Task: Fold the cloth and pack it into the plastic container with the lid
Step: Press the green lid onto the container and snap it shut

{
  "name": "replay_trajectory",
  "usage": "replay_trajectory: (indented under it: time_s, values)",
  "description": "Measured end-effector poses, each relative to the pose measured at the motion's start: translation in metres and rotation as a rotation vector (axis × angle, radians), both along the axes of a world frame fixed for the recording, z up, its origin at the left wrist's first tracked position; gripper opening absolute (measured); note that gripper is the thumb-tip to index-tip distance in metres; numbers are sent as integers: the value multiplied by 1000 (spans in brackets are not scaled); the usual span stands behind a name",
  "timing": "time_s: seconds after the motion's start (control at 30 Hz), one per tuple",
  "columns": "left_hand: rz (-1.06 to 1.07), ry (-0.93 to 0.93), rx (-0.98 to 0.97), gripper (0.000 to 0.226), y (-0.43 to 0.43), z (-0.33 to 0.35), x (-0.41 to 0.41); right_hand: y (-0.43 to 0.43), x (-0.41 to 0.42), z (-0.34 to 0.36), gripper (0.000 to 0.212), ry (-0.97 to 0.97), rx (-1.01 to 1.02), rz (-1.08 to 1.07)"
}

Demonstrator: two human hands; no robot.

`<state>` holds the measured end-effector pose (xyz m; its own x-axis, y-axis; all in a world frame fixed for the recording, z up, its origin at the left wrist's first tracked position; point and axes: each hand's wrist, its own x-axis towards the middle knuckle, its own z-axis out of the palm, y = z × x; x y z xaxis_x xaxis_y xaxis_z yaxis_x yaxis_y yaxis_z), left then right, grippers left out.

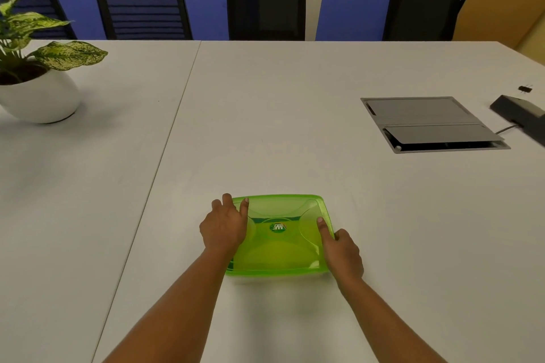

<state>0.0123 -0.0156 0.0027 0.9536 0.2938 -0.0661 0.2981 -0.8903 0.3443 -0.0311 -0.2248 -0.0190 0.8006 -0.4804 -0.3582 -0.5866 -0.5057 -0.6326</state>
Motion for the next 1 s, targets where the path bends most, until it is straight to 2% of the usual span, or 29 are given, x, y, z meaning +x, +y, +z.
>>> replay_trajectory:
  time_s: [0.13, 0.23, 0.4, 0.53, 1.0]
  values:
    - [107, -50, -146, 51, 4, 5, -5, 3, -7, 4, 59, -45, -27, -19]
    - [201, -6, -210, 52, 6, 4, -13, 3, -4, 5, 65, -51, -41, -28]
    - [270, 135, -217, 65, 4, 2, -29, 7, 4, 8, 58, -60, -24, -53]
    - [293, 190, -216, 70, 4, 3, -38, 10, 5, 11, 62, -53, -16, -63]
    - [288, 129, -227, 65, 1, 10, -44, 12, 5, 13, 69, -45, -23, -70]
